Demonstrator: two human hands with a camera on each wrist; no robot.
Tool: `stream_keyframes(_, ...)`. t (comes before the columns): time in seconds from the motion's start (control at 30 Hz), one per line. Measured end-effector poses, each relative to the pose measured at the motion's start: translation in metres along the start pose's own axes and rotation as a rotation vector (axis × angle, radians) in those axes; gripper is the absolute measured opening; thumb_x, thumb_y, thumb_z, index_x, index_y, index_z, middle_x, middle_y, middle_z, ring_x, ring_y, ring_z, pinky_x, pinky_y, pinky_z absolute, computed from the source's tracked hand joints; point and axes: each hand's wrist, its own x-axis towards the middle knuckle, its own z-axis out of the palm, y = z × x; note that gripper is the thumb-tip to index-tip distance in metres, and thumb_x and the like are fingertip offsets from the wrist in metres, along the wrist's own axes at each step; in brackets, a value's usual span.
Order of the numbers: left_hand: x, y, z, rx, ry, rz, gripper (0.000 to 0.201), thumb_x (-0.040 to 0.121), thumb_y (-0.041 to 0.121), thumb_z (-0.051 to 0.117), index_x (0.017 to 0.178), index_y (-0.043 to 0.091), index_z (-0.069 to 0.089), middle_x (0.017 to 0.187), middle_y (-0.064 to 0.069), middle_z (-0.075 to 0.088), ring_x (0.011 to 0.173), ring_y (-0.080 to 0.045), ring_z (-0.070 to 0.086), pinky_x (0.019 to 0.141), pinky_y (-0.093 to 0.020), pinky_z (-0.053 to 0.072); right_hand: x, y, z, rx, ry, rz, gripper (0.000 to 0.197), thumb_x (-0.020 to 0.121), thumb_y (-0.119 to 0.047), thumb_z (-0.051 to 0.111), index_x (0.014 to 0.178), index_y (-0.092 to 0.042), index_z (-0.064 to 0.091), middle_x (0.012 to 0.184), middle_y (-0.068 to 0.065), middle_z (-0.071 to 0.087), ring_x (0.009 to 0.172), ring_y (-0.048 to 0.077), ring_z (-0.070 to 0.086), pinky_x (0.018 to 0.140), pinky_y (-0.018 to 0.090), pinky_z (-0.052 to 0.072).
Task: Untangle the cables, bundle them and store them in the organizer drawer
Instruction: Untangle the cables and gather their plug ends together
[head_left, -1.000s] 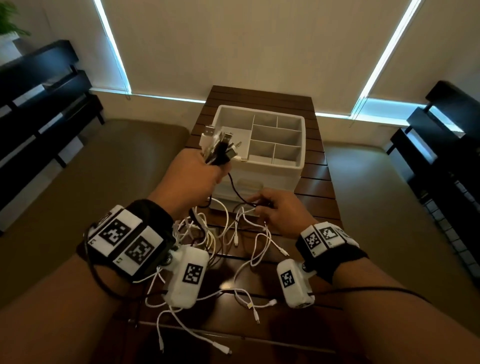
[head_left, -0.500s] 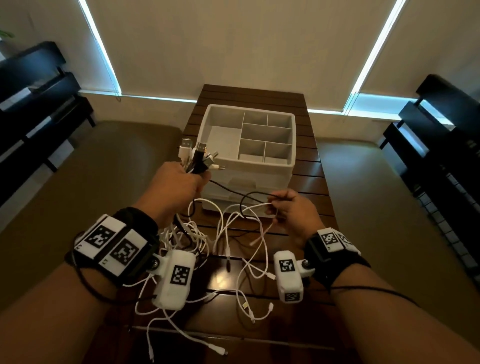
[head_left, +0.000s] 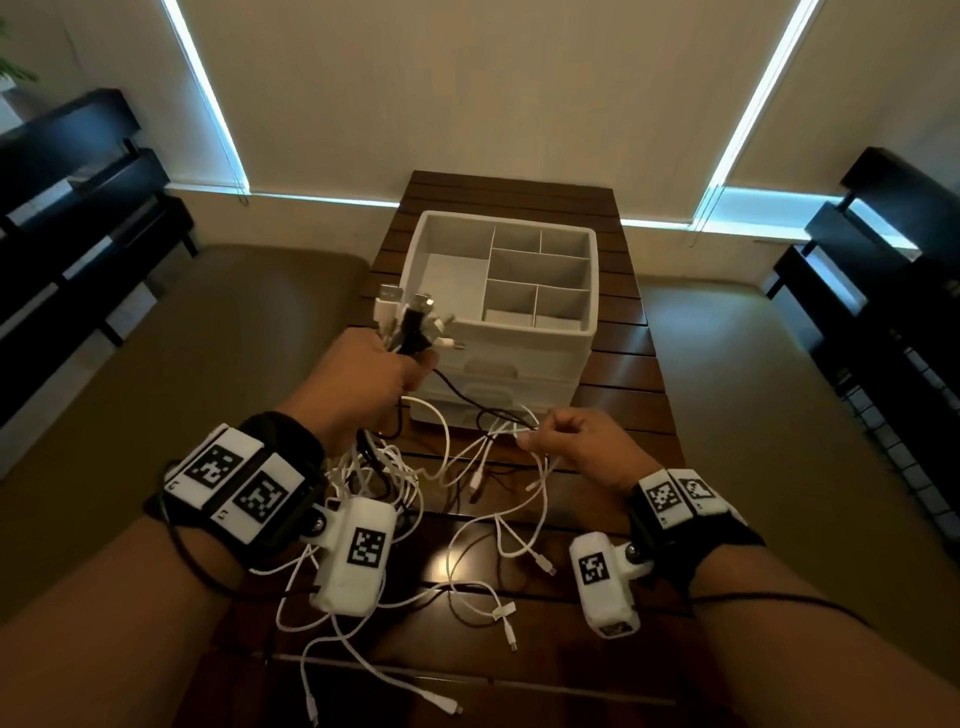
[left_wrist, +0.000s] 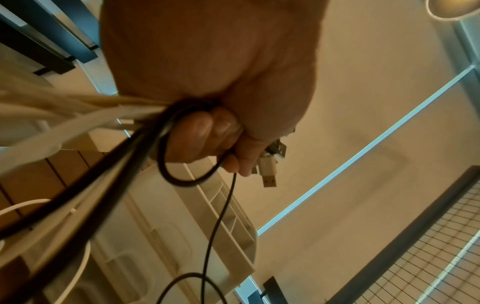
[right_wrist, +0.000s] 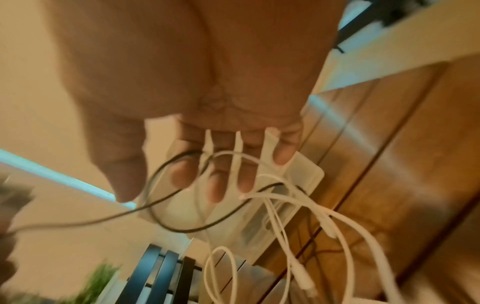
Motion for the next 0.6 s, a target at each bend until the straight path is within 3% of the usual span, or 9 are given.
stream_keyframes(0.1, -0.003, 0.000, 0.007, 0.053, -0.068, 0.021, 0.018, 0.088, 0.019, 0.067, 0.087, 0.002, 0.067, 0.051, 0.003, 0.044, 0.043, -0.011, 0.034, 0.043, -0.025, 0.028, 0.009, -0.008, 0.008, -0.213, 0.047, 0.017, 0.038, 0.080, -0.045, 0.071, 0.071, -0.010, 0.061, 0.072, 0.001, 0.064, 0.068, 0.009, 0.058, 0.070, 0.028, 0.048)
stream_keyframes(0.17, -0.005, 0.000, 0.010, 0.093, -0.105, 0.039, 0.018, 0.088, 0.022, 0.068, 0.085, 0.005, 0.066, 0.055, -0.002, 0.046, 0.048, -0.013, 0.036, 0.044, -0.025, 0.029, 0.016, -0.014, 0.012, -0.393, 0.107, -0.028, 0.029, 0.075, -0.049, 0.074, 0.079, -0.023, 0.061, 0.082, -0.011, 0.064, 0.079, 0.008, 0.060, 0.077, 0.032, 0.049)
stream_keyframes(0.23, -0.006, 0.000, 0.011, 0.110, -0.134, 0.048, 0.022, 0.087, 0.026, 0.069, 0.089, 0.004, 0.067, 0.063, -0.007, 0.050, 0.053, -0.017, 0.039, 0.046, -0.027, 0.031, 0.019, -0.028, 0.015, -0.594, 0.062, -0.103, 0.037, 0.071, -0.042, 0.079, 0.099, -0.033, 0.057, 0.101, -0.016, 0.059, 0.094, 0.008, 0.057, 0.083, 0.029, 0.045)
stream_keyframes(0.33, -0.008, -0.001, 0.012, 0.108, -0.160, 0.040, 0.022, 0.088, 0.025, 0.069, 0.085, 0.004, 0.065, 0.055, -0.002, 0.046, 0.043, -0.010, 0.036, 0.042, -0.025, 0.030, 0.019, -0.047, 0.022, -0.680, -0.076, -0.244, 0.049, 0.074, -0.026, 0.080, 0.118, -0.027, 0.058, 0.114, -0.008, 0.059, 0.099, 0.007, 0.054, 0.080, 0.021, 0.041)
stream_keyframes(0.4, -0.009, 0.000, 0.012, 0.088, -0.180, 0.032, 0.018, 0.088, 0.019, 0.067, 0.086, 0.001, 0.066, 0.050, 0.001, 0.044, 0.038, -0.007, 0.034, 0.039, -0.022, 0.029, 0.018, -0.055, 0.028, -0.537, -0.094, -0.320, 0.037, 0.078, -0.020, 0.075, 0.114, -0.023, 0.064, 0.111, -0.005, 0.063, 0.095, 0.008, 0.056, 0.077, 0.022, 0.043)
stream_keyframes(0.47, -0.010, 0.000, 0.010, 0.070, -0.175, 0.034, 0.017, 0.087, 0.015, 0.067, 0.091, -0.001, 0.067, 0.049, 0.003, 0.044, 0.039, -0.008, 0.034, 0.039, -0.022, 0.029, 0.020, -0.057, 0.035, -0.375, -0.095, -0.366, 0.017, 0.083, -0.014, 0.070, 0.099, -0.019, 0.071, 0.100, 0.001, 0.069, 0.091, 0.015, 0.062, 0.077, 0.028, 0.050)
stream_keyframes(0.53, -0.009, 0.004, 0.004, 0.028, -0.083, 0.058, 0.010, 0.085, 0.013, 0.067, 0.087, 0.003, 0.068, 0.051, 0.002, 0.046, 0.043, -0.011, 0.036, 0.040, -0.023, 0.030, 0.023, -0.048, 0.034, -0.392, -0.079, -0.347, 0.007, 0.087, -0.018, 0.066, 0.086, -0.019, 0.072, 0.088, 0.005, 0.070, 0.083, 0.020, 0.064, 0.078, 0.036, 0.052)
stream_keyframes(0.6, -0.005, 0.014, -0.007, -0.095, 0.061, 0.088, 0.009, 0.082, 0.007, 0.065, 0.076, 0.011, 0.068, 0.043, 0.009, 0.045, 0.043, -0.012, 0.034, 0.042, -0.024, 0.027, 0.022, -0.029, 0.030, -0.546, -0.105, -0.271, 0.010, 0.089, -0.024, 0.064, 0.082, -0.021, 0.071, 0.079, 0.004, 0.069, 0.075, 0.019, 0.064, 0.076, 0.038, 0.052)
